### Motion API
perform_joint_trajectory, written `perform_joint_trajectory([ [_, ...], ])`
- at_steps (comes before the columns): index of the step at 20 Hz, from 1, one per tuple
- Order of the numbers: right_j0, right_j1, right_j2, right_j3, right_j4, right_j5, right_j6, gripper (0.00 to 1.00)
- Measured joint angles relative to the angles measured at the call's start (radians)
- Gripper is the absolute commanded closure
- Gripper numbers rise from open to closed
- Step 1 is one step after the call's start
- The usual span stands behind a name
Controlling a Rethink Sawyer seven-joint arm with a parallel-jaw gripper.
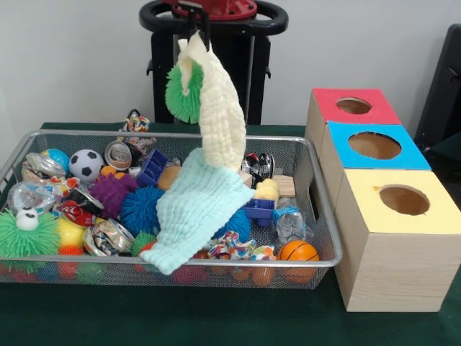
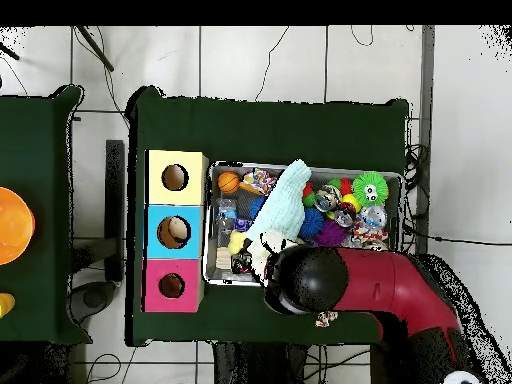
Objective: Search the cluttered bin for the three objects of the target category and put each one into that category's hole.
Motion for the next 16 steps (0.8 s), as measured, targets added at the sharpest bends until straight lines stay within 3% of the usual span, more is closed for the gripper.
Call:
perform_joint_trajectory([
  [7, -0.012, -0.018, 0.062, 0.029, -0.006, -0.089, 0.0, 1.0],
  [8, -0.025, -0.027, 0.089, 0.03, -0.021, -0.168, 0.0, 1.0],
  [10, -0.031, -0.03, 0.103, 0.03, -0.031, -0.21, 0.0, 1.0],
  [12, -0.049, -0.04, 0.141, 0.026, -0.072, -0.334, 0.0, 1.0],
  [16, -0.058, -0.047, 0.166, 0.016, -0.113, -0.425, 0.0, 1.0],
])
